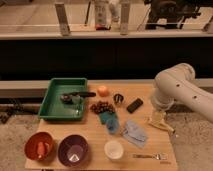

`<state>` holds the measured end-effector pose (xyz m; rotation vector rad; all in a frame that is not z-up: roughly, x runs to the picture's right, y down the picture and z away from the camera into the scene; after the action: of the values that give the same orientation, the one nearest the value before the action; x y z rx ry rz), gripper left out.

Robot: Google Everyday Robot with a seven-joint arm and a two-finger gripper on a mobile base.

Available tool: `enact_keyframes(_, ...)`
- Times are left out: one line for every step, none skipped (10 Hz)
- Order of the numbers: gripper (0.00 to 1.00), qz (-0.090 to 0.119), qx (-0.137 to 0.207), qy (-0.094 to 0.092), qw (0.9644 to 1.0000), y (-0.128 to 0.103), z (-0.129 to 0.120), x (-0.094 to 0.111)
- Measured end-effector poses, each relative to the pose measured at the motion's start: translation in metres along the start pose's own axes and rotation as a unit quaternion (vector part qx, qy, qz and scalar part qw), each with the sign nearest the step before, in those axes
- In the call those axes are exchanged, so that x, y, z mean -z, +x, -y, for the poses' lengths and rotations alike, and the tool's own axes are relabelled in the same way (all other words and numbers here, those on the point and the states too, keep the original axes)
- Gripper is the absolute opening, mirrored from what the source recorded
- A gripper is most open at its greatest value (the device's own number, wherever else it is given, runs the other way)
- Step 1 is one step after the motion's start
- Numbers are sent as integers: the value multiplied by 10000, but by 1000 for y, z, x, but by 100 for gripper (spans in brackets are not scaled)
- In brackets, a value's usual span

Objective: Place sponge in red bowl

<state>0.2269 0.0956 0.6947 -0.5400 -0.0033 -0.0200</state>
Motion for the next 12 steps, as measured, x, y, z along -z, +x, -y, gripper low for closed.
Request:
enact_keyframes(80,16,67,16,10000,-6,1,-1)
enact_keyframes(80,39,134,27,9999,-12,2,-3)
enact_keyframes(80,61,224,48,9997,-20,3,-5)
enact_keyframes(80,79,277,52,9996,-28,3,-6)
enact_keyframes(80,87,341,63,9994,-37,4,-6)
enact_keyframes(80,115,440,72,9989,-54,6,-8)
enact_keyframes(80,144,538,91,9984,-67,9,-10)
enact_keyframes(80,161,618,92,9979,-75,10,-12)
enact_keyframes(80,174,672,88,9975,-79,10,-13)
enact_keyframes(80,209,777,90,9967,-92,12,-14)
enact_keyframes(80,216,845,94,9961,-101,13,-14)
enact_keyframes(80,212,926,95,9954,-112,14,-15)
